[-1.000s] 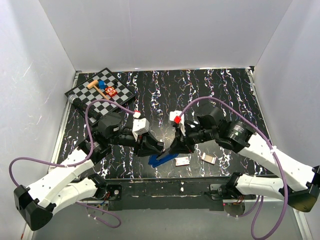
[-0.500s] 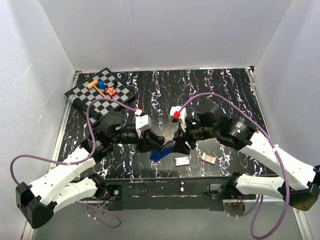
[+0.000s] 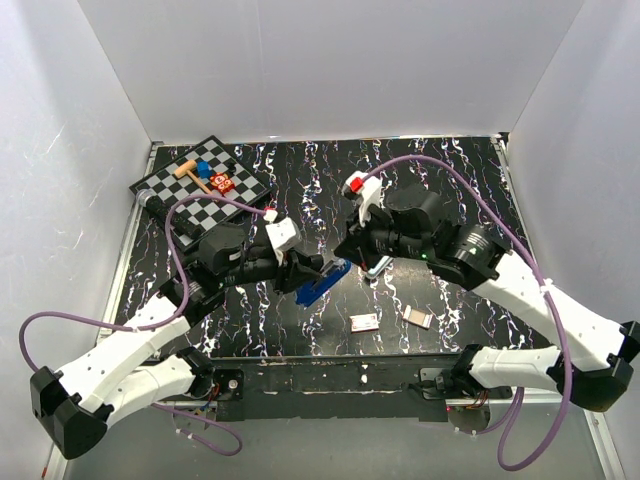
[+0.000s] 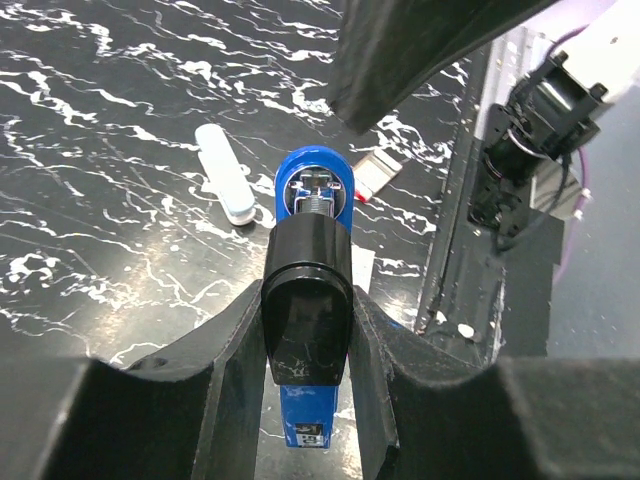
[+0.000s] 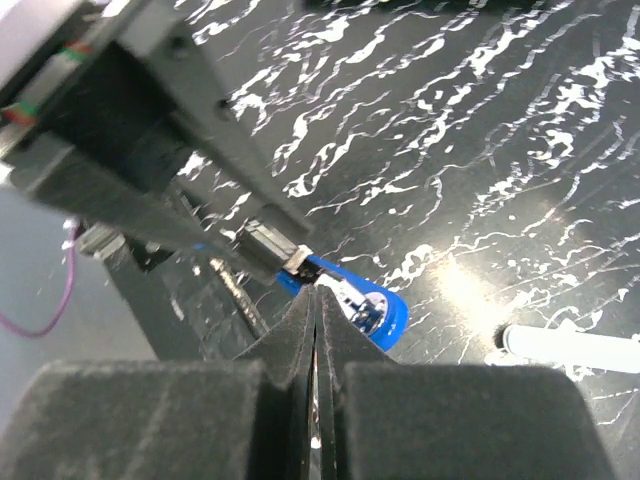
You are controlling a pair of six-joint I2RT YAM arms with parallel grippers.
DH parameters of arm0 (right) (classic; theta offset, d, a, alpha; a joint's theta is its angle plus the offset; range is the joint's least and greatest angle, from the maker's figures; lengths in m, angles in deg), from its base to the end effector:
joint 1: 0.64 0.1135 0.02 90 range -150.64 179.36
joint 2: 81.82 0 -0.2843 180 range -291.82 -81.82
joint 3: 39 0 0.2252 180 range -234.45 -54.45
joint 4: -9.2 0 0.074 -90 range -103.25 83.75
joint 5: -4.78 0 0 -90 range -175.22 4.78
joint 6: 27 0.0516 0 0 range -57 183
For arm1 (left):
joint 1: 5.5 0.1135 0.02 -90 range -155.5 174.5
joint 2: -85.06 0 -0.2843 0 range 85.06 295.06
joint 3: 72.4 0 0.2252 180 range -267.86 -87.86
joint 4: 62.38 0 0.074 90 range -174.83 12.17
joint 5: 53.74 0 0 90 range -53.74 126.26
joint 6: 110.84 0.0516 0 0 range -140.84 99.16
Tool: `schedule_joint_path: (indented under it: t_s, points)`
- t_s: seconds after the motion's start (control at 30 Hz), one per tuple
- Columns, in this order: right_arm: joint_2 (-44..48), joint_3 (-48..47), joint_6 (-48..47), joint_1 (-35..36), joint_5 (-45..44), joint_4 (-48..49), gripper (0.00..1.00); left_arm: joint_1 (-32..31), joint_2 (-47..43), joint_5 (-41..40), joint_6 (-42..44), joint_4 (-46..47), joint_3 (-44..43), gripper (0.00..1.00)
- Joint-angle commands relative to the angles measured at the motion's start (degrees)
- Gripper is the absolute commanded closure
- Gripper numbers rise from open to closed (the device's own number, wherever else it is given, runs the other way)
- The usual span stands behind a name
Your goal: Unload the staples from the stapler
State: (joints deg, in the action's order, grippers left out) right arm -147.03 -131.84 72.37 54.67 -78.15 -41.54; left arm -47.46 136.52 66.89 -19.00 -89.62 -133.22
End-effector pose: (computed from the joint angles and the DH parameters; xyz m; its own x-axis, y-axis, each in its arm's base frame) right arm 0.1174 0.1808 0.4269 -0.3637 -0.2416 -0.8996 -0.8323 0.5180 0.1974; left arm 0.1146 -0.1384 0.3361 -0.1981 0.2153 -0.9562 0.9427 0.3089 -0.1258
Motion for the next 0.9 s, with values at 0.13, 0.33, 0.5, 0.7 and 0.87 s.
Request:
schedule_joint_path:
  t_s: [0.13, 0.33, 0.5, 0.7, 0.87]
  points:
    - [-3.60, 1.35, 14.62, 0.33, -12.34, 8.38, 0.99, 0.21, -3.03, -8.83, -3.69, 6.95, -1.13, 1.00]
    - [-5.19, 3.55, 18.84, 0.33, -13.39, 12.52, 0.99, 0.21, -2.07, -10.94, -4.48, 7.40, -1.48, 1.00]
    - [-6.07, 4.00, 19.99, 0.41, -14.10, 14.45, 0.99, 0.21, -1.80, -11.82, -4.75, 7.83, -1.48, 1.00]
    - [-8.00, 3.99, 21.22, 0.68, -14.19, 15.60, 0.99, 0.21, -1.19, -12.88, -4.75, 7.84, -1.57, 1.00]
    - [-9.06, 3.56, 21.83, 1.20, -14.71, 15.51, 0.99, 0.21, -1.10, -14.19, -4.75, 7.75, -1.57, 1.00]
